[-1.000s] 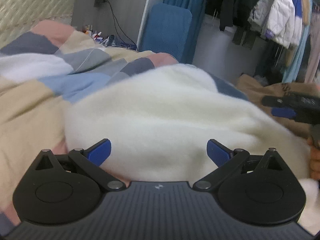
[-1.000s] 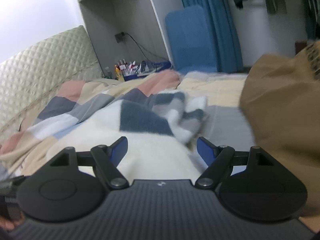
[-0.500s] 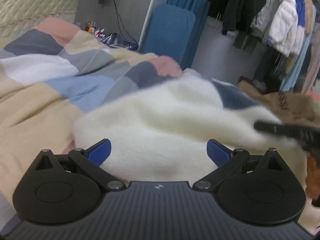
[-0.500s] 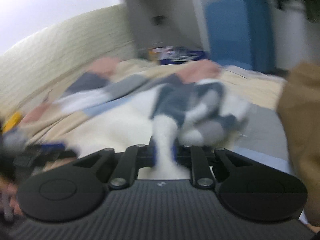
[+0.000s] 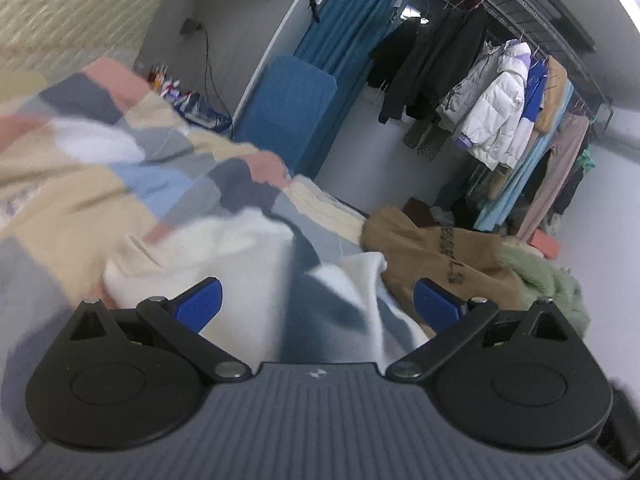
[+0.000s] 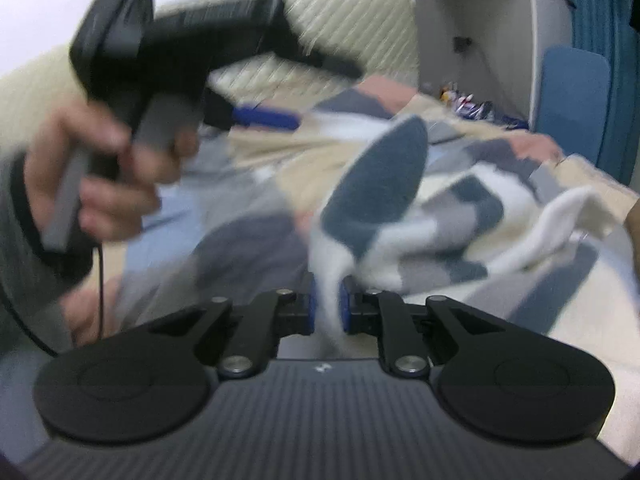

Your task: Fold large clothes

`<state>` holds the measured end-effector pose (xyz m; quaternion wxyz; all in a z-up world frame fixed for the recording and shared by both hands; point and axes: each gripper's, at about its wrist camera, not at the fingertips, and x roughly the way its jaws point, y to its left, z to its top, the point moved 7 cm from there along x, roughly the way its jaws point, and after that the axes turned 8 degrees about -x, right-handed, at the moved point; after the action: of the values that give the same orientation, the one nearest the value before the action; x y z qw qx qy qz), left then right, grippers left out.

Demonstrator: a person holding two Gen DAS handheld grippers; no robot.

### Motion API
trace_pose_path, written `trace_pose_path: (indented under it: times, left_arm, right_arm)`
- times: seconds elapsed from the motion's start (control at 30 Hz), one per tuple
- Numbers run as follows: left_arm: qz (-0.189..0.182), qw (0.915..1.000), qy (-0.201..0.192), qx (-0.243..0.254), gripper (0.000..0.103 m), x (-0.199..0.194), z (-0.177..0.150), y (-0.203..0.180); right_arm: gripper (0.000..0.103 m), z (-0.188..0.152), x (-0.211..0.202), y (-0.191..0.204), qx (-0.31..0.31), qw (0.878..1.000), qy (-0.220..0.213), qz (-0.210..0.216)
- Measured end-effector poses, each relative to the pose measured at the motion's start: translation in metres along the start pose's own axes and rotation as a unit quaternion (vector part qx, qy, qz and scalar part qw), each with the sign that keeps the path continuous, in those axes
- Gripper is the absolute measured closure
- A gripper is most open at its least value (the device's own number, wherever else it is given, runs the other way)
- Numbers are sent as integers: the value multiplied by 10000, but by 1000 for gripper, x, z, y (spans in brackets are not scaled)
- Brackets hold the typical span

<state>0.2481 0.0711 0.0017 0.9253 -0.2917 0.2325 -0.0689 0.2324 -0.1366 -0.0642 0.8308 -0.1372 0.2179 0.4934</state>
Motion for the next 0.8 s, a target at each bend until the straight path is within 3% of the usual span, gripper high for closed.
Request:
trace_pose_path:
  times: [0.03,0.1,0.2,0.27,0.47,0.7,0.73,0.8]
  left_arm:
    - [43,10000,47,-18,0,-10,-11,-1]
    - [151,9998,114,4,0,-27,-34,-1]
    - [385,9991,177,-68,0,-46,-64,4]
    - [589,9980,186,-136,0,-52,-78,13]
    - [1194,9908,268,-573,0,-38,-89,57]
    - [1322,9836,190,-1216,1,-17,-77,94]
    - [1318,9828,162,-1286,1,-15,-74,99]
    - [1319,9814,113,-1391,3,-10,-67,104]
  right_arm:
    - [101,-10,-1,16,60,9999,42,78]
    - [100,-23,-5,42,11,9996,167,236]
    - [100,-32,-10,76,-543,9979,348,71]
    - [100,-38,-14,83,-398,9983,393,165]
    - [98,-45,-18,52,395,9990,201,-79]
    - [96,-29,-15,-7,1176,9913,-150,-573]
    - [90,-24,-12,-19,1257,9900,-172,-619]
    - [66,-16,-5,-38,1412,9877,-170,-651]
